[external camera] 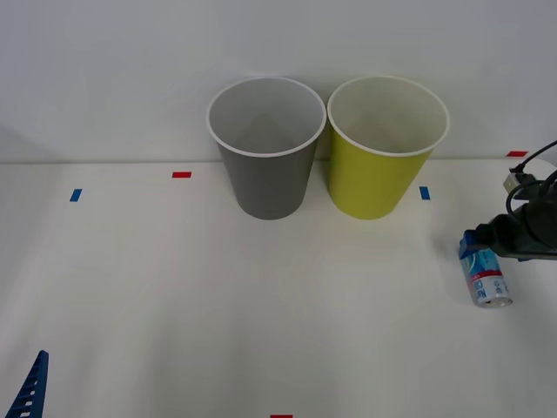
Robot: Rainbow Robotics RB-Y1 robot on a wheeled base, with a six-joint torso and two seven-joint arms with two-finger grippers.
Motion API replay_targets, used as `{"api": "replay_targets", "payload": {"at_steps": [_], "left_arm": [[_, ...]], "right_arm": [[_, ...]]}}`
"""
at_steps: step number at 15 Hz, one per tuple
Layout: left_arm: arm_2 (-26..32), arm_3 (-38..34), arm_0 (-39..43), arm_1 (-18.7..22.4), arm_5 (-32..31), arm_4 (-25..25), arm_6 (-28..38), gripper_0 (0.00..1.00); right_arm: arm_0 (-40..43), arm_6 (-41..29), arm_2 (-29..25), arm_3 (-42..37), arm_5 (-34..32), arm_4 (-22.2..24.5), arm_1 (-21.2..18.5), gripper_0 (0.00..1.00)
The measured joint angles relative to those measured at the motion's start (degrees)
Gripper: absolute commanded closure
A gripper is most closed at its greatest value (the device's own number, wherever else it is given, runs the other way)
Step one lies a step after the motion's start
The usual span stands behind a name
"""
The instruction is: Put cans in the gray bin and PET bottles in the light green bin.
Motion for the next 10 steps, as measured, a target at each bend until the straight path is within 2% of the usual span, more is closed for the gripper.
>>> {"api": "replay_targets", "payload": {"at_steps": [5, 10], "left_arm": [[0.0, 0.0, 0.0, 0.0, 0.0, 0.0, 0.0, 0.05], [0.0, 0.0, 0.0, 0.0, 0.0, 0.0, 0.0, 0.05]], "right_arm": [[-0.75, -0.11, 2.33, 0.39, 0.02, 2.39, -0.09, 0.0], [-4.6, -0.78, 4.0, 5.47, -0.73, 1.16, 1.05, 0.0]]}}
